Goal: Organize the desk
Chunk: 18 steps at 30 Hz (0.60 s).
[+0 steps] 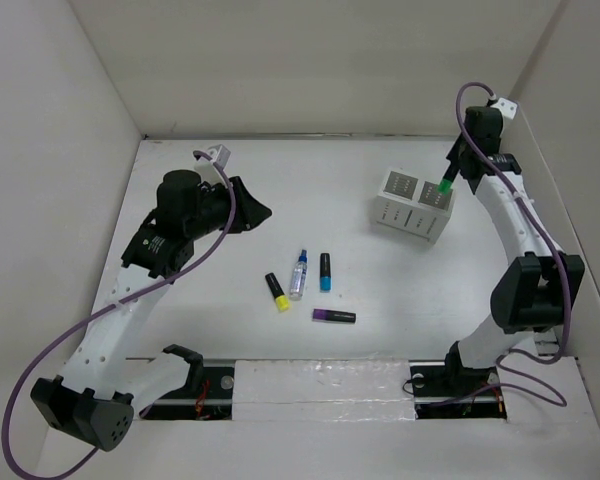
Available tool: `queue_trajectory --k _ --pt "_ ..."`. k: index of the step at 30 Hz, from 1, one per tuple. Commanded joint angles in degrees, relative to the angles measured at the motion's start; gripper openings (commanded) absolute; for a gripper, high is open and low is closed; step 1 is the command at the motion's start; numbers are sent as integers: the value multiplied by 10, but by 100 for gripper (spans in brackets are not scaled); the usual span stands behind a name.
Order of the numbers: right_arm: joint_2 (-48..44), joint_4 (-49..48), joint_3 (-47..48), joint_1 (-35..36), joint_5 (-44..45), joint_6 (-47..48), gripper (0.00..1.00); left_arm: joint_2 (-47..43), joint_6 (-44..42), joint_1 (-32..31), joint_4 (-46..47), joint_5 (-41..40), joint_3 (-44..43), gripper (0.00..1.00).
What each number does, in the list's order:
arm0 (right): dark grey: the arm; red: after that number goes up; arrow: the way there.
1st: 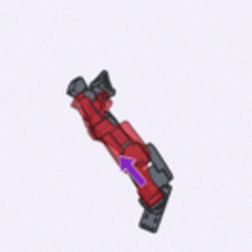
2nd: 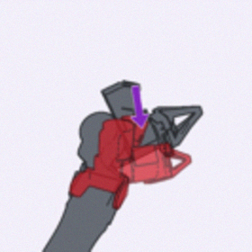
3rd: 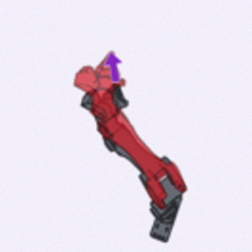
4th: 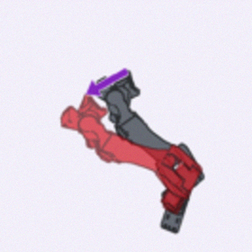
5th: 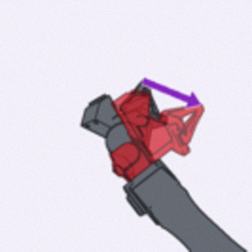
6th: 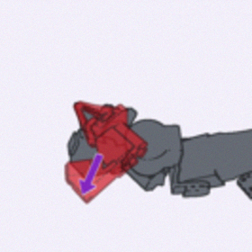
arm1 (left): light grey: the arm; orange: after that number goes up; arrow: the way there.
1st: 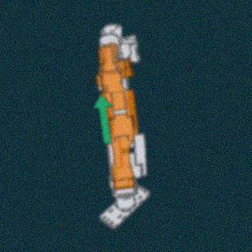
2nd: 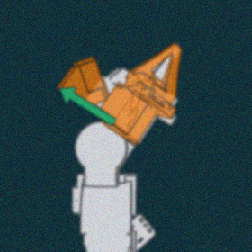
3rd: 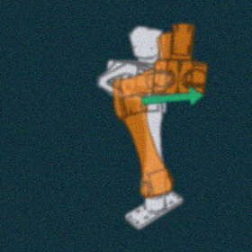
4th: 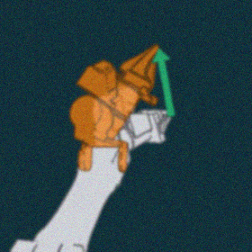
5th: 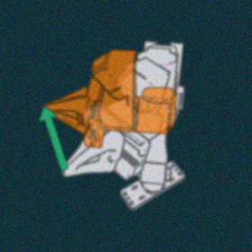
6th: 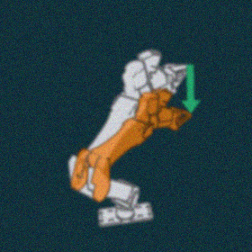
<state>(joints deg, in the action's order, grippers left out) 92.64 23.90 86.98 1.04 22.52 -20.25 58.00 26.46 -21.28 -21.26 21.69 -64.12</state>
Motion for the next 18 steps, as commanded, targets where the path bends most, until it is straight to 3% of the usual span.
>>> queue_trajectory --k 1,18 --pt "9 -56 23 0 21 21 10 2 2 0 38 -1 -3 30" --pt "73 -111 -10 47 72 21 11 90 -33 0 60 -9 -70 31"
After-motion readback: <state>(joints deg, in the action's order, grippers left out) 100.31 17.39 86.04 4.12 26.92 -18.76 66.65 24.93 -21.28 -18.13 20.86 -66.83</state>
